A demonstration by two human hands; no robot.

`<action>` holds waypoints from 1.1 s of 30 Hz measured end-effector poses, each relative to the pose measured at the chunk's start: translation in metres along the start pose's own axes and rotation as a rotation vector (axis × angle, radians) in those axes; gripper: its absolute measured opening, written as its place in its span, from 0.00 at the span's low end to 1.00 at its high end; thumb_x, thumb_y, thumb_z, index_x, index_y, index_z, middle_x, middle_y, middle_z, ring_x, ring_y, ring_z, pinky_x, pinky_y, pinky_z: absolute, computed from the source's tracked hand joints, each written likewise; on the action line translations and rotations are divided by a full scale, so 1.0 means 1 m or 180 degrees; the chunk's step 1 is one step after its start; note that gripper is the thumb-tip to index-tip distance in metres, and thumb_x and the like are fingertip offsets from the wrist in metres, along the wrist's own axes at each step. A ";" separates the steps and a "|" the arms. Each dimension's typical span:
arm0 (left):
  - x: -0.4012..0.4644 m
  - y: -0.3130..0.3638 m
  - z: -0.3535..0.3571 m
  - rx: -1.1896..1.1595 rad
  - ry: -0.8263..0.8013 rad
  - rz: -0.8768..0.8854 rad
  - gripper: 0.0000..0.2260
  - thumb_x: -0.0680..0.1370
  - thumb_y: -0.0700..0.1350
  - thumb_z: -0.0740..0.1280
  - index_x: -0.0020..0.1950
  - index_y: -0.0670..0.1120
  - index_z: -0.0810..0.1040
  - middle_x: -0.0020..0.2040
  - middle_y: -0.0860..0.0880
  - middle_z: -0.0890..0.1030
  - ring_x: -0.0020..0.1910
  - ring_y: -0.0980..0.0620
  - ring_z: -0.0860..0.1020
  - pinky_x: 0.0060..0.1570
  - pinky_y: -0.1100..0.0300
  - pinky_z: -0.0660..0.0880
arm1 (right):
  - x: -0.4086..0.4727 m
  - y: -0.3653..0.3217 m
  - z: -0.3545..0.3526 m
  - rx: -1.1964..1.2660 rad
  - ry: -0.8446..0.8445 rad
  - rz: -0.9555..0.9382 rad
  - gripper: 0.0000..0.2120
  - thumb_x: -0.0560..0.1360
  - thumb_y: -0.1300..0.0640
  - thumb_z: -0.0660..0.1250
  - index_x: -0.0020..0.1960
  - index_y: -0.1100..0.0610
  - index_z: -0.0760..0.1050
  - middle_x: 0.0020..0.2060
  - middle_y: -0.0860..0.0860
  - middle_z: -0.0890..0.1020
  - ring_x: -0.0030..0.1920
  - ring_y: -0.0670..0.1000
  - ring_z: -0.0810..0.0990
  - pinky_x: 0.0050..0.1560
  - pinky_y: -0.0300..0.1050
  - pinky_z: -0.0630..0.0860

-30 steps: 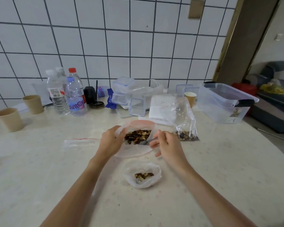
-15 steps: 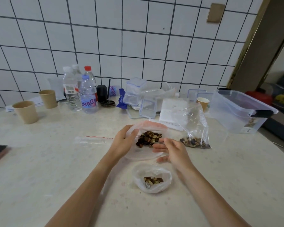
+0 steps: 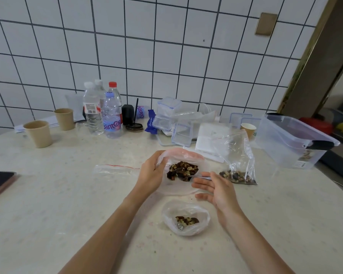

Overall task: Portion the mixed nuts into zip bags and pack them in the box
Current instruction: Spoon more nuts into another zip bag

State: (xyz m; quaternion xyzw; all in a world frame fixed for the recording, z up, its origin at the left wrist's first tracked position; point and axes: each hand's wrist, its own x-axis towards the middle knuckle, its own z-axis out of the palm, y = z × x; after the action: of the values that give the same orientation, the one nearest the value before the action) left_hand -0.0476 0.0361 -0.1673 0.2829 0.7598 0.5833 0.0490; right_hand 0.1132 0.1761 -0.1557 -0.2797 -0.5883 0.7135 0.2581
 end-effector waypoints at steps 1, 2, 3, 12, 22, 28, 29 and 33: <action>0.000 0.000 0.000 0.0001 0.0019 0.0017 0.11 0.87 0.48 0.59 0.66 0.60 0.76 0.54 0.69 0.79 0.54 0.77 0.74 0.49 0.71 0.69 | 0.000 0.000 0.000 0.0019 0.0021 0.0013 0.17 0.87 0.55 0.56 0.57 0.65 0.79 0.46 0.61 0.88 0.48 0.60 0.88 0.35 0.50 0.83; 0.000 0.000 0.001 0.0008 0.0040 0.0021 0.11 0.87 0.48 0.59 0.66 0.60 0.76 0.54 0.68 0.79 0.54 0.77 0.74 0.49 0.71 0.69 | -0.001 -0.001 0.000 0.0031 0.0041 0.0021 0.17 0.87 0.55 0.56 0.57 0.65 0.79 0.46 0.62 0.88 0.48 0.60 0.88 0.35 0.50 0.83; 0.000 0.000 0.001 0.0018 0.0065 0.0009 0.11 0.87 0.48 0.59 0.65 0.60 0.76 0.54 0.68 0.79 0.53 0.76 0.74 0.49 0.71 0.69 | -0.001 -0.002 -0.001 0.0045 0.0062 0.0026 0.17 0.87 0.55 0.56 0.57 0.65 0.79 0.45 0.62 0.88 0.47 0.60 0.88 0.34 0.51 0.83; 0.001 0.023 -0.016 0.0367 0.0036 -0.0209 0.21 0.81 0.50 0.71 0.73 0.51 0.72 0.66 0.57 0.76 0.63 0.58 0.73 0.60 0.60 0.69 | -0.013 -0.019 -0.007 0.0189 -0.0005 -0.0014 0.17 0.87 0.55 0.55 0.57 0.66 0.78 0.45 0.64 0.87 0.44 0.59 0.88 0.33 0.50 0.82; -0.069 0.042 -0.037 0.1077 0.0411 0.0590 0.10 0.80 0.51 0.71 0.60 0.53 0.78 0.53 0.58 0.79 0.52 0.62 0.77 0.47 0.68 0.71 | -0.051 -0.043 -0.034 0.0241 -0.0327 -0.0246 0.19 0.87 0.54 0.55 0.54 0.65 0.79 0.42 0.66 0.86 0.45 0.64 0.87 0.33 0.50 0.80; -0.099 0.031 -0.034 0.1376 -0.0209 0.0086 0.12 0.80 0.63 0.63 0.45 0.58 0.78 0.41 0.58 0.82 0.38 0.62 0.79 0.38 0.63 0.73 | -0.071 -0.035 -0.056 0.0200 -0.0361 -0.0197 0.20 0.87 0.54 0.54 0.54 0.67 0.78 0.40 0.66 0.84 0.43 0.65 0.86 0.33 0.52 0.79; -0.101 0.029 -0.031 0.1389 -0.0335 -0.0019 0.14 0.80 0.65 0.62 0.42 0.58 0.78 0.37 0.57 0.81 0.36 0.61 0.79 0.37 0.62 0.72 | -0.074 -0.032 -0.059 0.0199 -0.0379 -0.0187 0.20 0.87 0.54 0.54 0.54 0.67 0.78 0.40 0.66 0.84 0.43 0.65 0.85 0.33 0.52 0.78; -0.102 0.026 -0.025 0.1314 -0.0598 -0.0107 0.17 0.81 0.63 0.63 0.35 0.57 0.77 0.27 0.60 0.77 0.29 0.61 0.74 0.33 0.65 0.66 | -0.082 -0.027 -0.065 0.0164 -0.0435 -0.0182 0.19 0.86 0.53 0.56 0.53 0.68 0.78 0.40 0.66 0.84 0.41 0.65 0.85 0.33 0.52 0.78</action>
State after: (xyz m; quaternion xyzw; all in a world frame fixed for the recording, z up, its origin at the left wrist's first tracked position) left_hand 0.0376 -0.0309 -0.1622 0.3273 0.8597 0.3857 0.0703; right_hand 0.2186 0.1687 -0.1309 -0.2067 -0.5938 0.7381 0.2447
